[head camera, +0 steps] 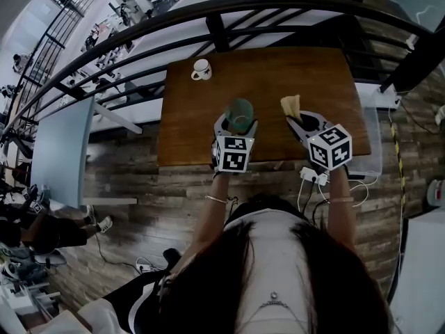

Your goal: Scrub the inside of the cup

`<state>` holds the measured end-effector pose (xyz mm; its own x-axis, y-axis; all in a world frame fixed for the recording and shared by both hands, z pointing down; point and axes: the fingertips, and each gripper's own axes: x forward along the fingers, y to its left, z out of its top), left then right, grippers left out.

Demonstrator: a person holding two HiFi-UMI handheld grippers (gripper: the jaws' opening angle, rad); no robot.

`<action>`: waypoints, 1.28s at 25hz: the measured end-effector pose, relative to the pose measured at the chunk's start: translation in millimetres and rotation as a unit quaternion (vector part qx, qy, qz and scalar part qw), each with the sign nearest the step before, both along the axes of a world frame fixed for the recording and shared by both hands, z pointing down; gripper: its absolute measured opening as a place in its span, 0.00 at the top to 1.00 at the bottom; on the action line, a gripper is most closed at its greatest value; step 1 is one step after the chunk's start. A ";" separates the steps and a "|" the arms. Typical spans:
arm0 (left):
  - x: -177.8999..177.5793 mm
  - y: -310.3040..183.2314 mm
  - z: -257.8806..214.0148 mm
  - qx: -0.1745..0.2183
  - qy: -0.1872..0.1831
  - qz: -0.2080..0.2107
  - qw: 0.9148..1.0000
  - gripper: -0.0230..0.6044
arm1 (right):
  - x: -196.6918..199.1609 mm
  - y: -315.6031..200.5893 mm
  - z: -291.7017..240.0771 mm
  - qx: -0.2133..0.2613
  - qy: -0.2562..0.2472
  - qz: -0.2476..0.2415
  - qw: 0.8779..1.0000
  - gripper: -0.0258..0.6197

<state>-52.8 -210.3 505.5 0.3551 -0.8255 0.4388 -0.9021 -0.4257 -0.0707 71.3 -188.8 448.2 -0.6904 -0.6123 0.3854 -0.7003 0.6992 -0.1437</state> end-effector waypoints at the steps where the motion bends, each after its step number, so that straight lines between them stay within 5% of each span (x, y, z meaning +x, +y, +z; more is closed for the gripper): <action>1: -0.4 0.4 -0.1 -0.001 0.002 -0.001 1.000 0.42 | 1.2 -0.2 0.3 0.000 0.001 0.004 1.000 0.83; 32: -14.1 14.1 -20.3 0.001 0.027 -0.031 0.999 0.42 | 32.1 7.7 11.9 -0.010 0.004 0.085 0.996 0.83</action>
